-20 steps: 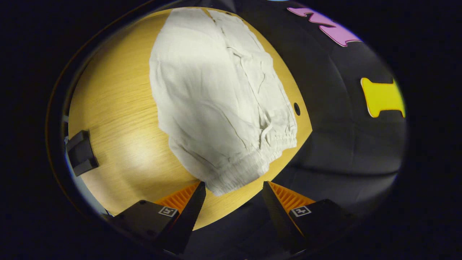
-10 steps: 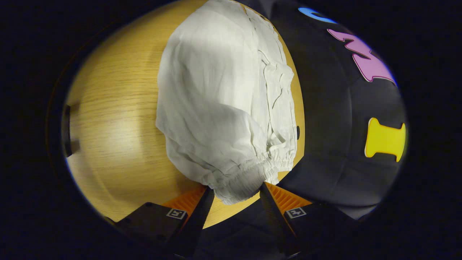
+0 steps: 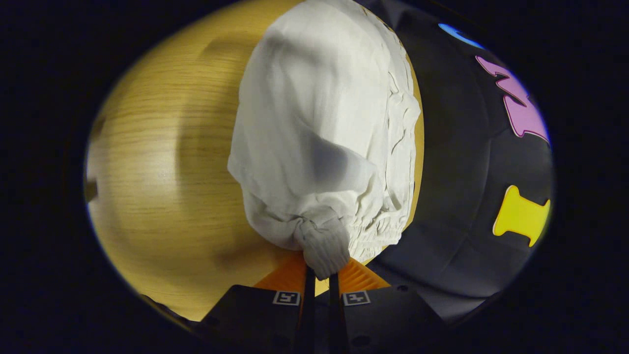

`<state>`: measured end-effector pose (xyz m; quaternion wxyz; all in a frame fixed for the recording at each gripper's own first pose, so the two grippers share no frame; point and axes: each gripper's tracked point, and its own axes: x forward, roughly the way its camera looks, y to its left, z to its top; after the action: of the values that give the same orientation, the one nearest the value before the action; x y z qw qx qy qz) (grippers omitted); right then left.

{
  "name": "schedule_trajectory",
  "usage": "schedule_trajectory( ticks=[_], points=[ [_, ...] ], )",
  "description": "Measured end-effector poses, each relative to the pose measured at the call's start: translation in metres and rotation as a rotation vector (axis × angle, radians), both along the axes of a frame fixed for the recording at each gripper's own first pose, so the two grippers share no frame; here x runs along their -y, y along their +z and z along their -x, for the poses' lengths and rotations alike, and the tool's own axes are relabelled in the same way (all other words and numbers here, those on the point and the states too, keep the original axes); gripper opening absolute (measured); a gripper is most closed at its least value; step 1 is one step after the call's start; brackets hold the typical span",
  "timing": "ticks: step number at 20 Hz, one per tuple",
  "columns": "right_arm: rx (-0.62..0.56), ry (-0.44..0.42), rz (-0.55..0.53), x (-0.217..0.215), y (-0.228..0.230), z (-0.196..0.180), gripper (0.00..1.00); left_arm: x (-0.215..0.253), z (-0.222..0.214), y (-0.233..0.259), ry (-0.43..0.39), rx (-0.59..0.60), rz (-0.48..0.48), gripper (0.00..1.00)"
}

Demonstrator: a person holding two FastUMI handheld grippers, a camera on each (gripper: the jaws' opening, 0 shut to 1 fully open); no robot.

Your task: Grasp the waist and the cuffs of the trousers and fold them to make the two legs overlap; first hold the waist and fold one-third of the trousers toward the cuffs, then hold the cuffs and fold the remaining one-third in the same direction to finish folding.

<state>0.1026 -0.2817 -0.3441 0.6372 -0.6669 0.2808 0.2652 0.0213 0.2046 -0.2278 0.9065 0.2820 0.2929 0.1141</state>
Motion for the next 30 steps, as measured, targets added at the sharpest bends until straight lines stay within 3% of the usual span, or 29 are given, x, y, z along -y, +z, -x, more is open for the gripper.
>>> schedule_trajectory(
  ticks=[3, 5, 10, 15, 19, 23, 24, 25, 26, 30],
  points=[
    [-0.074, -0.09, -0.072, 0.002, -0.001, -0.001, 0.09, -0.017, -0.016, -0.009, -0.205, -0.127, -0.224, 0.97],
    [-0.092, -0.087, -0.074, 0.001, 0.001, 0.003, 0.08, -0.025, -0.023, -0.023, -0.323, -0.22, -0.333, 0.97],
    [-0.08, -0.056, -0.042, 0.001, 0.0, 0.003, 0.07, -0.056, -0.048, -0.039, -0.444, -0.344, -0.578, 0.94],
    [-0.058, -0.028, -0.012, -0.001, 0.001, 0.003, 0.08, -0.058, -0.088, -0.033, -0.543, -0.343, -0.695, 0.85],
    [-0.057, -0.033, -0.009, -0.001, 0.001, 0.002, 0.07, -0.052, -0.114, -0.035, -0.665, -0.36, -0.743, 0.8],
    [-0.051, -0.043, -0.006, 0.0, 0.002, 0.001, 0.07, -0.047, -0.133, -0.044, -0.664, -0.378, -0.741, 0.53],
    [-0.049, -0.047, -0.009, 0.001, 0.002, 0.0, 0.07, -0.05, -0.137, -0.046, -0.652, -0.378, -0.734, 0.29],
    [-0.051, -0.052, -0.016, 0.001, 0.002, 0.0, 0.07, -0.048, -0.138, -0.047, -0.644, -0.374, -0.726, 0.28],
    [-0.056, -0.062, -0.028, 0.001, 0.002, 0.0, 0.08, -0.048, -0.139, -0.045, -0.633, -0.362, -0.719, 0.12],
    [-0.021, -0.158, -0.075, 0.01, 0.012, -0.013, 0.07, -0.045, -0.142, -0.043, -0.591, -0.344, -0.579, 0.06]
  ],
)
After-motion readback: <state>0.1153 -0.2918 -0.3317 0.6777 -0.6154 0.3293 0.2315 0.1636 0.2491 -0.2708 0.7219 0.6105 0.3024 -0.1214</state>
